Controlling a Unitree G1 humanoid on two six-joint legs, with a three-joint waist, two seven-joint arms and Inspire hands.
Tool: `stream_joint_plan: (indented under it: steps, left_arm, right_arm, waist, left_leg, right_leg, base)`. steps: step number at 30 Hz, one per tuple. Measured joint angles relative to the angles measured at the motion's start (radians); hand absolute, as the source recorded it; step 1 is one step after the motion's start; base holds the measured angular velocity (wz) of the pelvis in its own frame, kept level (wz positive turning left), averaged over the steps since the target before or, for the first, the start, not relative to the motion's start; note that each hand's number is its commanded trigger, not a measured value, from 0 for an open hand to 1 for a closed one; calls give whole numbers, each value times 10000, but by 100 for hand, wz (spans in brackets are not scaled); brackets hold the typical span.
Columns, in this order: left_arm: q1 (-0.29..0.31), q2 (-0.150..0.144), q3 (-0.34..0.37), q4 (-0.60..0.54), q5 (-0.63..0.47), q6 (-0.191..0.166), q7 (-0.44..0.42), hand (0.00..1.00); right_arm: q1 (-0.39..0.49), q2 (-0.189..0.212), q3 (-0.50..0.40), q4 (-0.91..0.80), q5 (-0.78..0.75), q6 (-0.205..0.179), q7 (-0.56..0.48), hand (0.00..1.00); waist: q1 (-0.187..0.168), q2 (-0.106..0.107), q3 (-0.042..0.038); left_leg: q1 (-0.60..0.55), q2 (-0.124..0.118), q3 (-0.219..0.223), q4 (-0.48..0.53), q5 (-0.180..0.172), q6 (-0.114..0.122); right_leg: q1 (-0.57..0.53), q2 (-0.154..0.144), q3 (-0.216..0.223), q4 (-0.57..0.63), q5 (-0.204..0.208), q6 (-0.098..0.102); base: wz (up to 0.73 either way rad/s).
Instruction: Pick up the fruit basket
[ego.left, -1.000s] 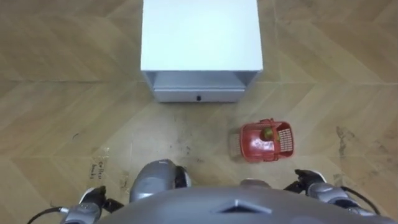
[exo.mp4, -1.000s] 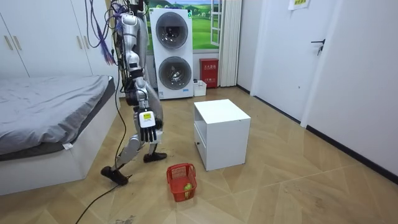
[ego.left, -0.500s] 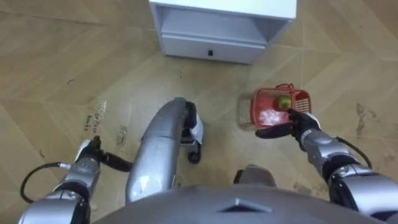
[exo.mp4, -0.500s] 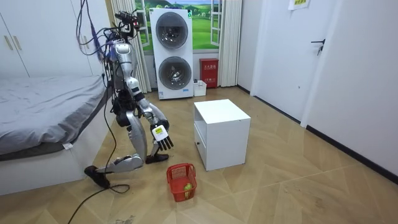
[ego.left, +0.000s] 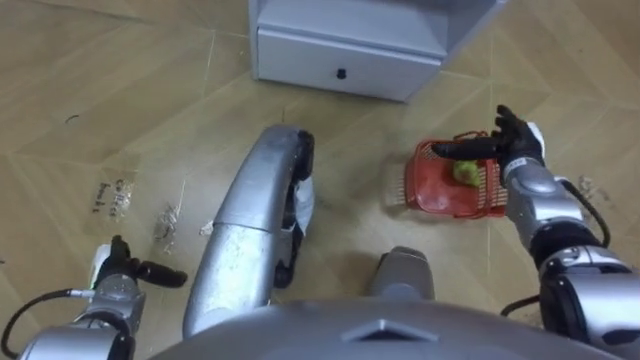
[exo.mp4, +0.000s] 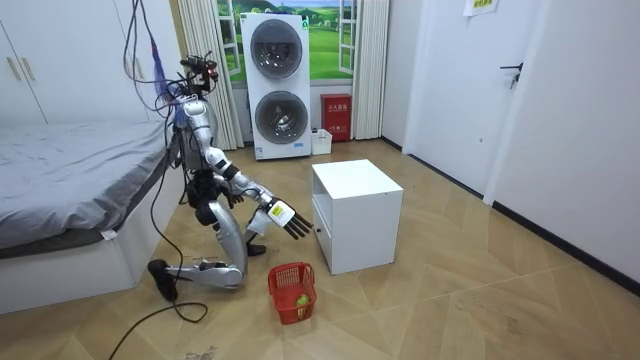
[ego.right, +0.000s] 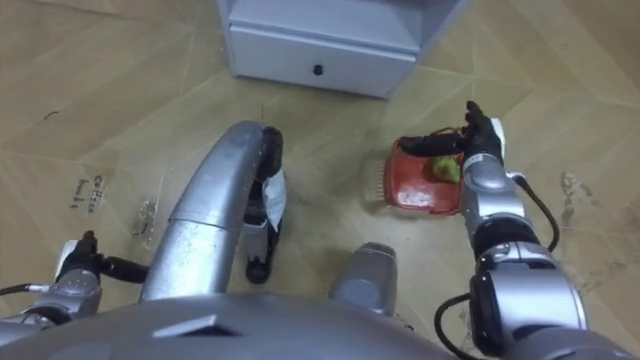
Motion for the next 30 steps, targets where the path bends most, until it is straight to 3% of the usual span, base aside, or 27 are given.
stream_joint_plan:
  steps: [2,3,7,9,13,17,21,22,24,30]
  left_arm:
    - [64,3,-25,40,0,11,90,0]
    - [151,-5,-87,43,1,11,130,0]
    - [563,-13,-208,55,5,2,131,0]
    - [884,-22,-231,60,2,17,125,0]
    - [1102,-49,-389,106,16,24,104,0]
    - [1262,-216,-411,47,12,51,-83,0]
    - [1403,-330,-461,18,11,111,-300,0]
    - [1394,-329,-493,19,11,112,-335,0]
    - [1320,-326,-915,17,11,114,-493,0]
    - [1070,-309,-1297,14,19,260,-902,0]
  right_arm:
    - [-1,-1,-10,-98,-10,-38,-152,0]
    - [1,-3,-11,-116,-30,-43,-288,0]
    - [3,-39,-27,-144,-377,-40,-512,0]
    - [2,-103,-29,-287,-444,-40,-672,0]
    - [-125,-384,-15,-375,-505,-42,-746,0]
    - [-441,-846,-7,-369,-523,-65,-735,0]
    - [-424,-1014,93,-160,-520,-74,-772,0]
    - [-423,-1037,124,-33,-516,-73,-766,0]
    - [-425,-1163,262,347,-398,-72,-762,0]
    - [-446,-1257,578,1234,265,-50,-457,0]
  waist:
    - [-201,-16,-9]
    - [-253,-81,-46]
    - [-442,-151,-33]
    - [-520,-152,-33]
    - [-431,-141,-17]
    - [-319,123,70]
    - [-217,277,27]
    - [-190,278,27]
    - [-23,433,132]
    - [315,552,134]
  left_leg:
    - [87,-150,-5,-1,-7,28]
    - [86,-165,42,7,4,43]
    - [-46,-151,159,81,55,30]
    - [-242,-139,164,130,60,-157]
    - [-457,-124,282,176,113,-410]
    - [-558,67,290,180,223,-725]
    - [-544,216,243,67,322,-927]
    - [-543,218,236,55,332,-945]
    - [-563,317,215,67,347,-976]
    - [-765,433,279,61,377,-996]
  right_leg:
    - [207,-5,-61,2,-16,6]
    - [236,52,-39,64,-42,4]
    - [239,137,100,249,-357,-143]
    - [201,174,117,355,-750,-237]
    - [94,264,375,679,-1114,-362]
    - [-126,393,599,1068,-1279,-437]
    - [-267,521,623,1171,-1310,-500]
    - [-270,529,618,1178,-1310,-501]
    - [-315,620,625,1242,-1314,-506]
    - [-651,607,666,1393,-1339,-515]
  base:
    - [18]
    - [21]
    - [9]
    - [5]
    - [4]
    - [-5]
    - [-6]
    - [0]
    - [-2]
    - [-3]
